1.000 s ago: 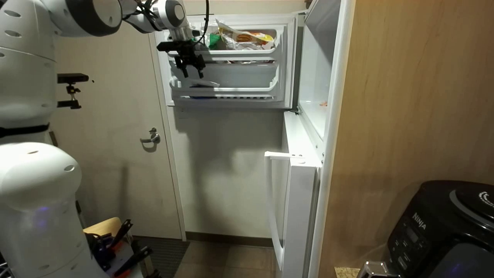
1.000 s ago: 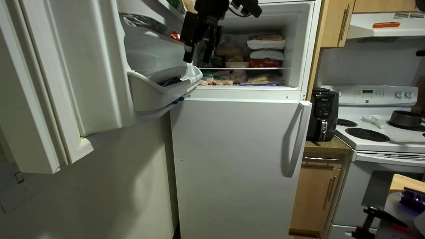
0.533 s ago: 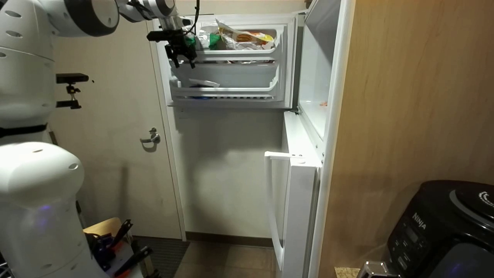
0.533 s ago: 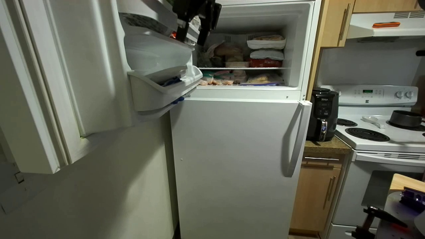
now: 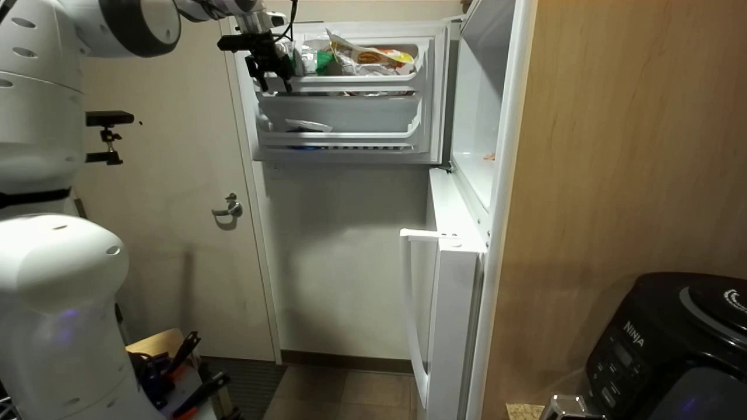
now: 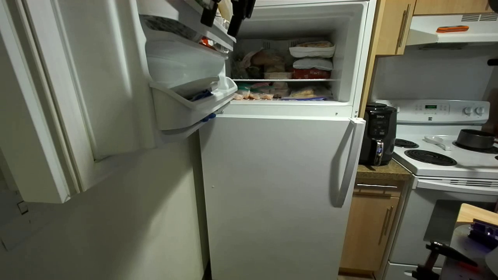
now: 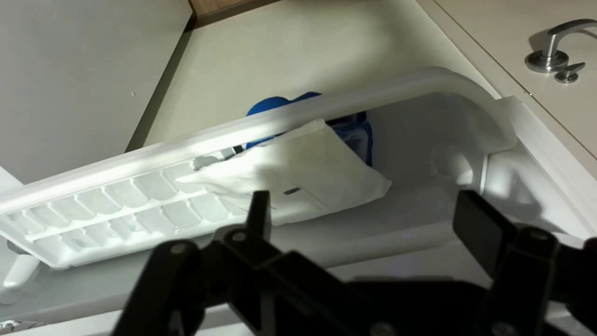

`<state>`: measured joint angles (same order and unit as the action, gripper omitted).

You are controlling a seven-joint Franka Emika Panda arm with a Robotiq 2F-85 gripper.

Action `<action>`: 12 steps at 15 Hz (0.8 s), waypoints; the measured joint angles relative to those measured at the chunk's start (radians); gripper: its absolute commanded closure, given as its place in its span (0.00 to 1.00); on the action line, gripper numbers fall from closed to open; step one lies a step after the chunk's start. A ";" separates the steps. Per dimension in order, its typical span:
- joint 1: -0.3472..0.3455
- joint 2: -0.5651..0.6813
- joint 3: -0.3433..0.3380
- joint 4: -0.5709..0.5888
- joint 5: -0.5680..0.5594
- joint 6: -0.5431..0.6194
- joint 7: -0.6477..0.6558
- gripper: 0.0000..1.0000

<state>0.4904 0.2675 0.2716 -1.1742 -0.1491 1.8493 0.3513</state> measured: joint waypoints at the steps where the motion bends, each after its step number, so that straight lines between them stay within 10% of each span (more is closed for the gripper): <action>1: 0.000 0.004 -0.002 0.010 -0.003 0.000 0.000 0.00; 12: 0.002 0.079 -0.006 0.140 -0.008 -0.053 0.013 0.00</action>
<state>0.4920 0.3462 0.2655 -1.0342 -0.1573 1.7965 0.3644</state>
